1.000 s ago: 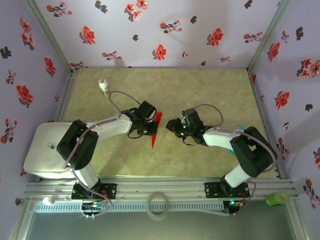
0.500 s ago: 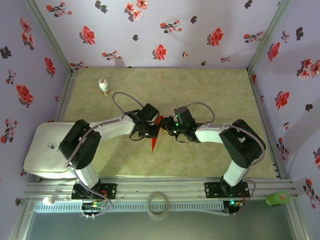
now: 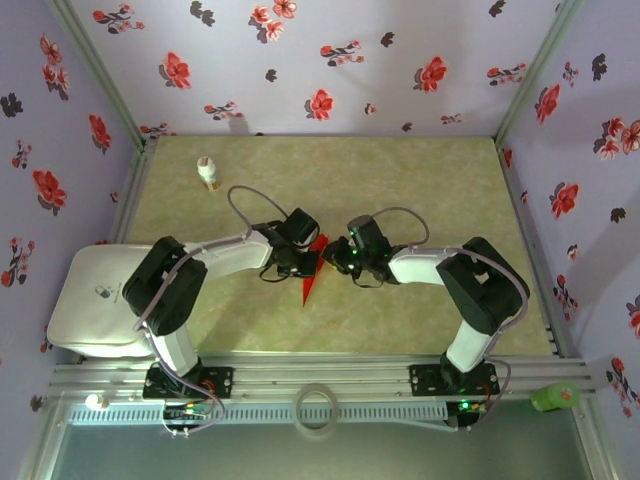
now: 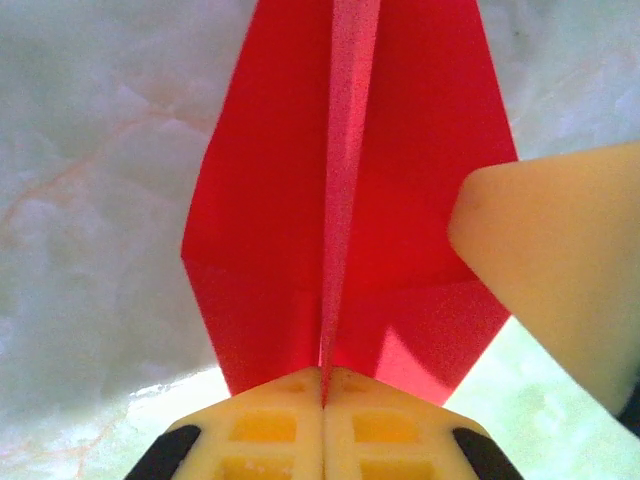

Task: Fold a paper plane with a square sheet of paper (pick it up from the middle)
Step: Turn over a paper plane at the center of the table, then move a paper plane to the center of the table.

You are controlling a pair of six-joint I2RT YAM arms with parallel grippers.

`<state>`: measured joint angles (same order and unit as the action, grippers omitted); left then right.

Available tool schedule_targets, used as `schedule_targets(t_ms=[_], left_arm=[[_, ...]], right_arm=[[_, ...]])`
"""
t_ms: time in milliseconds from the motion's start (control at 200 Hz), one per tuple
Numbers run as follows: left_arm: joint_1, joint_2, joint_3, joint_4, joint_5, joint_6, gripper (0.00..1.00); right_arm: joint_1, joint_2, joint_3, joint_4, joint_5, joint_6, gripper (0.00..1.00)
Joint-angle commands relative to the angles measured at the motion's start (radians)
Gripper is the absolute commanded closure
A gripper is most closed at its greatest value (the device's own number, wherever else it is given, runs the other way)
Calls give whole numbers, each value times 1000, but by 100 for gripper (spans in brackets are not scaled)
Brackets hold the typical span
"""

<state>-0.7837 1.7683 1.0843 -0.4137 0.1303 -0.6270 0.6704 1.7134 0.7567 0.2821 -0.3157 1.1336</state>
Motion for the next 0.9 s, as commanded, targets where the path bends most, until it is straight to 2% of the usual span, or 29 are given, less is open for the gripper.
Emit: schedule_targets(t_ms=[0,420,895], left_arm=[[-7,20,8,-22,-13,-13,92],[-6,36,13,-18,22,-3,86],[-7,40,5,4,59,-11,83]], right_arm=[[6,-15,-12,-39,35,-16,82],[5,4,-10,-17,24,-9,92],[6,9,-8,-21,17,-10,93]])
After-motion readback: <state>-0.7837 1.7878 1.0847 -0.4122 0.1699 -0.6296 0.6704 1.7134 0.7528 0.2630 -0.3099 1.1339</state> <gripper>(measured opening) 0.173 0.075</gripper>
